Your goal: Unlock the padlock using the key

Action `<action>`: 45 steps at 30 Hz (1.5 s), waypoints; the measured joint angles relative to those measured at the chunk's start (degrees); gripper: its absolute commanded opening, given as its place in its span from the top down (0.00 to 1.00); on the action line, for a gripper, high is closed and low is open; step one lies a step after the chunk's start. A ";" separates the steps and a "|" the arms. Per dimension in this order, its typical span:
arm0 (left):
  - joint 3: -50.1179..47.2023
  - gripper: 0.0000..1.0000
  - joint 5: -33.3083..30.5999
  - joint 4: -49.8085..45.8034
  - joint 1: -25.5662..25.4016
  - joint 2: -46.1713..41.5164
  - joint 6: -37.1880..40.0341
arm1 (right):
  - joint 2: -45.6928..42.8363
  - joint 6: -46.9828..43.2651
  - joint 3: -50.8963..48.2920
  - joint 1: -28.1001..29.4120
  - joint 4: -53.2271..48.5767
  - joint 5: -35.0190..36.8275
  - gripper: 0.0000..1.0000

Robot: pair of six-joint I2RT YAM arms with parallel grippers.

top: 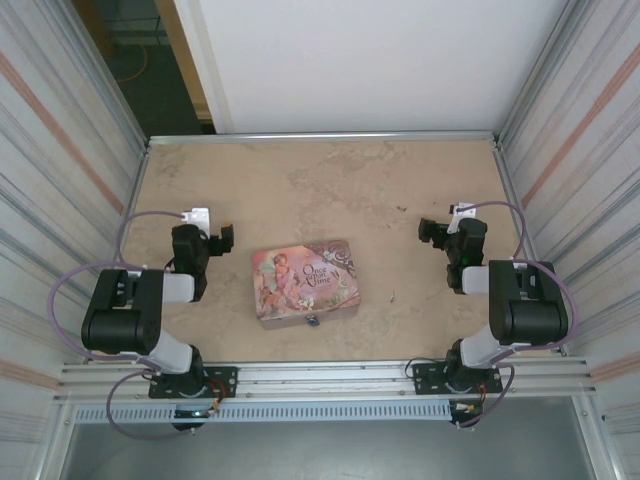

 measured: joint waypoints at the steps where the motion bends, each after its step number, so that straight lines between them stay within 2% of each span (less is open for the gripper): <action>1: 0.00 0.01 0.00 0.00 0.00 0.00 0.00 | 0.00 0.00 0.00 0.00 0.00 0.00 0.01; 14: 0.00 0.01 0.00 0.00 0.00 -0.04 0.00 | 0.00 0.00 0.00 0.00 -0.04 0.07 0.01; 18: 0.00 0.01 -0.33 -2.97 -0.22 -3.52 -0.07 | -1.22 0.02 0.00 0.00 -2.10 0.42 0.01; 24: 1.46 0.01 -4.15 -10.73 -3.10 -13.51 -0.24 | -8.72 0.24 0.00 0.00 -7.10 1.57 0.01; 31: 6.97 0.01 -4.94 -22.51 -4.04 -20.35 -4.20 | -19.69 4.04 1.88 0.02 -19.21 0.09 0.01; 38: 12.72 0.01 -1.55 -38.14 -4.04 -27.23 -14.62 | -29.49 10.23 3.96 1.46 -30.91 -4.48 0.01; 45: 14.12 0.01 5.57 -51.69 -3.98 -32.61 -24.79 | -36.72 16.02 4.55 2.69 -41.72 -9.29 0.01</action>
